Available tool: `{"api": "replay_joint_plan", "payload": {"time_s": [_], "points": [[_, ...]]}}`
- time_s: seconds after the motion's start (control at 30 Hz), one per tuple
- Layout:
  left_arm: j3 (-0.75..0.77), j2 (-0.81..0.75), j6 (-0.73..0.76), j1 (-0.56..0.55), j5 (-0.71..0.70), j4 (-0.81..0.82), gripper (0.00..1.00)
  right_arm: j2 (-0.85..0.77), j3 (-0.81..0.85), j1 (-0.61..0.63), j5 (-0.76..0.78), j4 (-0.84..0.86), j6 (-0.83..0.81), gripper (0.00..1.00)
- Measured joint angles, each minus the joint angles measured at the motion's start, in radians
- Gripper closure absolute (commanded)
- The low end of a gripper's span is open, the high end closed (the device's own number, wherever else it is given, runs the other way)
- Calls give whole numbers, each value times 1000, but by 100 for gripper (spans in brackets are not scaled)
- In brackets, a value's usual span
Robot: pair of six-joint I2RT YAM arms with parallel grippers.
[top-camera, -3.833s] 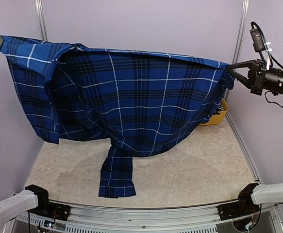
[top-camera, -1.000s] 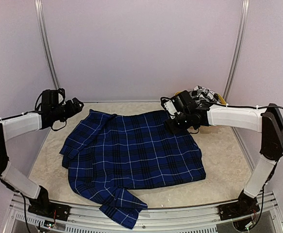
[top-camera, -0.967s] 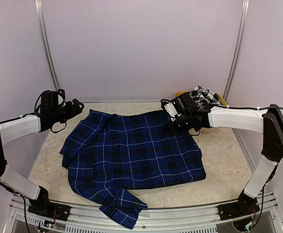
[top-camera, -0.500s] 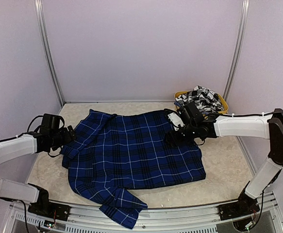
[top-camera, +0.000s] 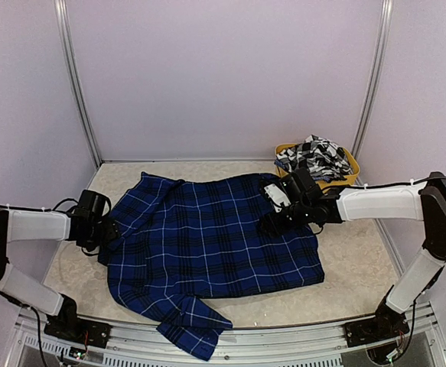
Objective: Fold and stack the long sleeve shirts
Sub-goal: Pick up the sleeve from the center of the board.
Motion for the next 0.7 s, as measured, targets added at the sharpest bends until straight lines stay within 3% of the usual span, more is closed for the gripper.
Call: {"api": "replay_joint_plan", "payload": {"time_s": [0.23, 0.4, 0.7], "points": [[-16, 56, -5, 0, 8, 32, 50, 0, -8, 0, -11, 13, 1, 35], [-25, 52, -6, 0, 12, 50, 73, 0, -8, 0, -19, 14, 4, 35], [-25, 40, -2, 1, 17, 51, 77, 2, -8, 0, -26, 18, 12, 35]]}}
